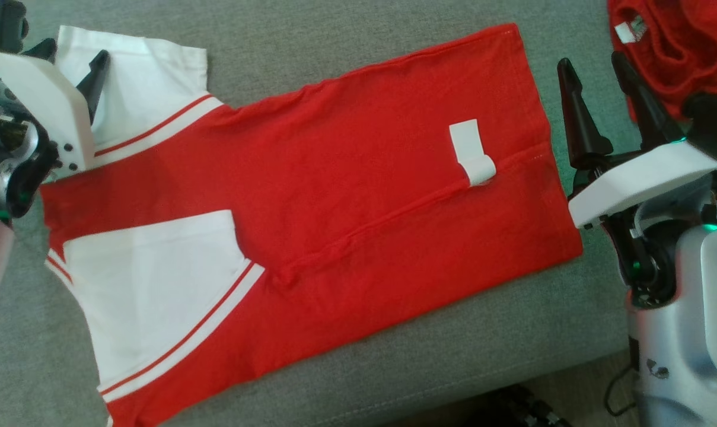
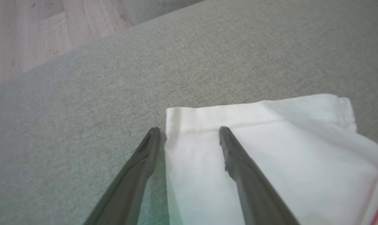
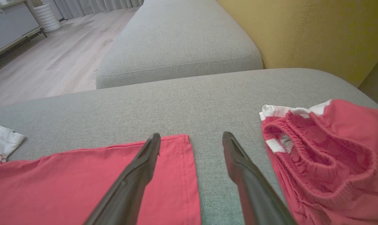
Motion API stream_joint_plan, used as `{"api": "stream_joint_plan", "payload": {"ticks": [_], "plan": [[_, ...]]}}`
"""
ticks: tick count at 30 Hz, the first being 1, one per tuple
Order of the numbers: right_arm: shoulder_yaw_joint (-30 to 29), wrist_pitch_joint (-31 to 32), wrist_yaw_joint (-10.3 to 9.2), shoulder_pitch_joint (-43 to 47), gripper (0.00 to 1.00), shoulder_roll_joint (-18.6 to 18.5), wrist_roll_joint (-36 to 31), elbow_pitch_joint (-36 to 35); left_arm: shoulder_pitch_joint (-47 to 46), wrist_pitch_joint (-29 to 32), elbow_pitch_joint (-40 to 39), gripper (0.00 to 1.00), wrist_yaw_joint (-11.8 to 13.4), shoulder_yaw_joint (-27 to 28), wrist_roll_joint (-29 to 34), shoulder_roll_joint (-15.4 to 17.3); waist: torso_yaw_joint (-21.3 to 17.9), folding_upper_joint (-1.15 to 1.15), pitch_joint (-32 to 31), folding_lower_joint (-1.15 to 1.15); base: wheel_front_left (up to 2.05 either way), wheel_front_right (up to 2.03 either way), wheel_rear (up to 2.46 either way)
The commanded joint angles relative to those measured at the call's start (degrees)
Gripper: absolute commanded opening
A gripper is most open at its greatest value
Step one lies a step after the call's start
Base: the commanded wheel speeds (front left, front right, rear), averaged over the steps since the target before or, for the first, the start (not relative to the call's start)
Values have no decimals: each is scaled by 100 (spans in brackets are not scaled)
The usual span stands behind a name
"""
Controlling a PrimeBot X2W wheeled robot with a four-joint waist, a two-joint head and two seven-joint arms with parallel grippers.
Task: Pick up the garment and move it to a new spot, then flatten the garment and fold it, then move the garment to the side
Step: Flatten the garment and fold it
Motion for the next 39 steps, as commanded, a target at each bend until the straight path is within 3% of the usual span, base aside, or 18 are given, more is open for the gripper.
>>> {"api": "stream_joint_plan", "payload": {"ticks": [1,5,7,8,9,15,27,39], "plan": [[99,-71,37,-81,100,-29,25,-183,-284,81,-110,100,32,248,-16,310,-68,0,70,-1,0,0,0],[90,-88,37,-140,100,-29,20,-155,-278,287,-109,99,-48,160,-117,276,-64,0,105,-1,0,0,0],[142,-65,37,-212,100,-31,-15,-138,-281,379,-134,69,-46,117,-128,262,-52,0,121,-1,0,0,0],[214,-21,37,-326,100,-55,-47,-104,-287,467,-149,15,-32,84,-140,250,-40,0,138,-1,0,0,0],[256,22,37,-396,100,-72,-53,-69,-295,490,-160,0,-25,76,-143,247,-34,0,148,-1,0,0,0],[413,346,37,-909,100,-285,-104,321,-356,341,-228,0,43,97,-102,216,42,0,163,-1,0,0,0],[436,1278,37,-2037,100,-987,-73,2093,-510,-650,-732,0,33,158,-15,-122,658,0,46,-1,0,0,0],[789,1774,37,-2355,100,-1304,460,3034,-398,-810,-1291,0,-3,-29,-45,-337,987,0,62,-1,0,0,0]]}}
